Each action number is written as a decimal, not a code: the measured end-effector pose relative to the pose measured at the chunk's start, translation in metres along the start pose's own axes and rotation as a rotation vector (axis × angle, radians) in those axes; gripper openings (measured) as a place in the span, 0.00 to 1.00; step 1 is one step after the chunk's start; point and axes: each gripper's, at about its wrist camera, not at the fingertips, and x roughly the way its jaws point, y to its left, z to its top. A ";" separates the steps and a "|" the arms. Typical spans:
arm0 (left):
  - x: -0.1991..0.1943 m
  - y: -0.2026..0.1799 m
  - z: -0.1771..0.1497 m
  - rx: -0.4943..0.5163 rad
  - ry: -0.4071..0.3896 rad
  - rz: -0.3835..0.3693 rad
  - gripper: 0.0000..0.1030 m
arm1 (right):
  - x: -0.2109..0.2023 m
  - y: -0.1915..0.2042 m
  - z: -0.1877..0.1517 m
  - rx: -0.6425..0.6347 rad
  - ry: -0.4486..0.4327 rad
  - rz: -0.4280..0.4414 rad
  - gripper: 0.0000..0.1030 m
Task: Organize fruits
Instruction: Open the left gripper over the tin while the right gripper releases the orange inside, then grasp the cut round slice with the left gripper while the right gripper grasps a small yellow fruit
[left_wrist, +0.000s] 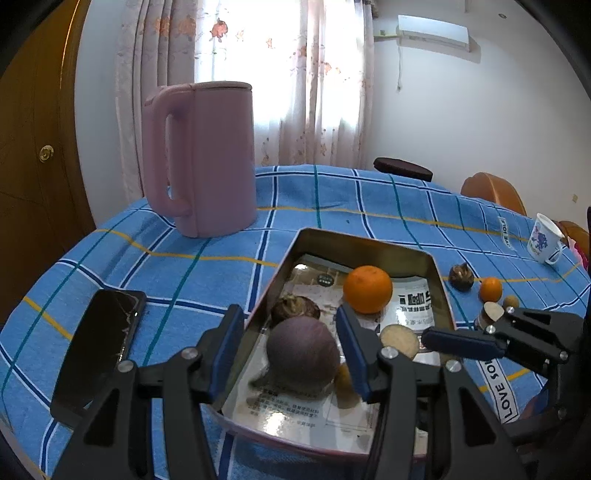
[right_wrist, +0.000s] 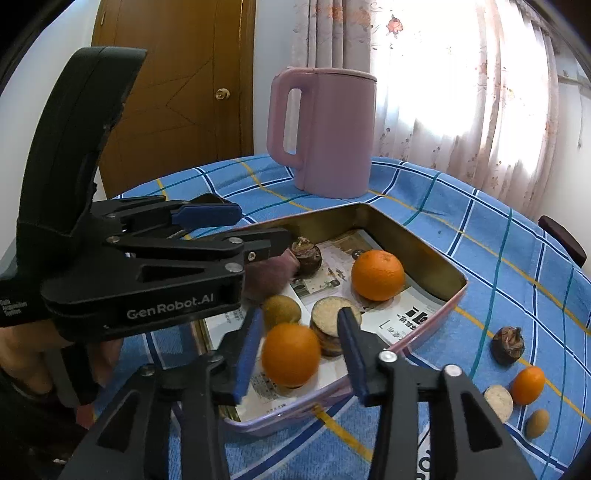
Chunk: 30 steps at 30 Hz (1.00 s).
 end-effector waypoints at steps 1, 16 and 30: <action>-0.001 0.000 0.000 0.000 -0.002 0.001 0.53 | -0.001 0.000 0.000 0.000 -0.002 -0.003 0.44; -0.024 -0.020 0.009 0.002 -0.084 -0.026 0.78 | -0.059 -0.039 -0.020 0.045 -0.068 -0.135 0.51; -0.012 -0.146 0.003 0.199 -0.038 -0.206 0.78 | -0.128 -0.170 -0.085 0.364 -0.059 -0.415 0.51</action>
